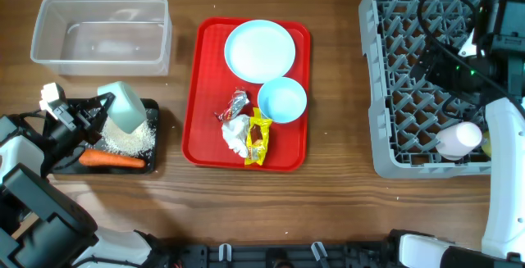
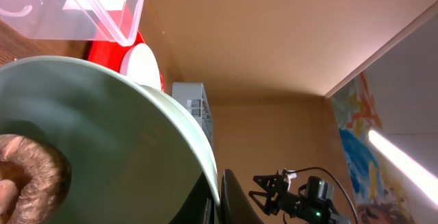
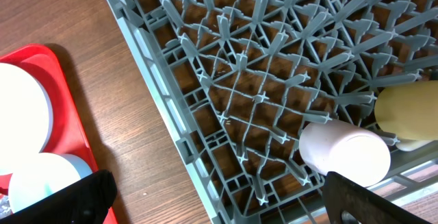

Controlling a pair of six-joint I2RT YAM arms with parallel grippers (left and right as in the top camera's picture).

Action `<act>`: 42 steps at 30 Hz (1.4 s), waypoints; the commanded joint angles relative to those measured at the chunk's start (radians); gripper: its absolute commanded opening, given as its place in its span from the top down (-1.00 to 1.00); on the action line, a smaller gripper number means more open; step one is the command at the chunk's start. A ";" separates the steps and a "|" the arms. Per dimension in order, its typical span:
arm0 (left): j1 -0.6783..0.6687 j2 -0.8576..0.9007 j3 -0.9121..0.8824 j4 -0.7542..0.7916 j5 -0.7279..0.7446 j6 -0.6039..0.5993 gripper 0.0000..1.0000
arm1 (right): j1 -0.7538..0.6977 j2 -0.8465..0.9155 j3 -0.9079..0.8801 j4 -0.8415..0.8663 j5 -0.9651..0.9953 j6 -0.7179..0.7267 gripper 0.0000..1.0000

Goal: Sort waste into correct bins and load items into the dishwasher rack
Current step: 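Drop the mushroom onto the black tray with the left gripper, then grasp the small light-blue bowl on the red tray with the right gripper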

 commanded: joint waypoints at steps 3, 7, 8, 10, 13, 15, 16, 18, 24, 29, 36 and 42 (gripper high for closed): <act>0.016 0.008 -0.008 0.052 0.040 0.024 0.92 | -0.003 0.005 -0.002 -0.002 0.017 -0.003 -0.99; 0.037 0.008 -0.008 0.178 0.040 0.031 0.92 | -0.003 0.005 -0.002 -0.003 0.017 -0.002 -0.99; 0.037 0.008 -0.008 0.195 0.040 0.031 0.92 | -0.003 0.005 -0.002 -0.005 0.017 -0.003 -0.99; 0.037 0.008 -0.008 0.205 0.040 0.038 0.92 | -0.003 0.005 -0.002 -0.010 0.017 -0.003 -1.00; 0.037 0.010 -0.008 0.204 0.040 0.053 0.92 | -0.003 0.005 -0.002 -0.010 0.017 -0.002 -0.99; 0.037 0.010 -0.008 0.199 0.040 0.053 0.92 | -0.003 0.005 -0.002 -0.010 0.017 -0.002 -0.99; 0.035 0.010 -0.008 0.189 0.040 0.053 0.92 | -0.003 0.005 -0.002 -0.010 0.017 -0.002 -0.99; 0.008 0.003 -0.008 0.192 0.037 0.054 0.92 | -0.003 0.005 -0.002 -0.010 0.017 -0.002 -0.99; -0.252 -0.150 0.001 0.201 -0.237 0.014 0.92 | -0.003 0.005 -0.002 -0.012 0.004 0.000 -0.99; -0.776 -0.267 0.001 0.201 -0.878 -0.143 0.92 | -0.003 0.005 -0.002 -0.013 -0.017 -0.001 -0.99; -1.181 -0.265 0.001 0.210 -1.432 -0.244 0.92 | -0.003 0.005 -0.003 -0.012 -0.026 -0.002 -0.99; -1.230 -0.266 0.015 0.199 -1.452 -0.263 0.92 | 0.002 0.005 -0.003 0.002 -0.066 -0.003 -0.99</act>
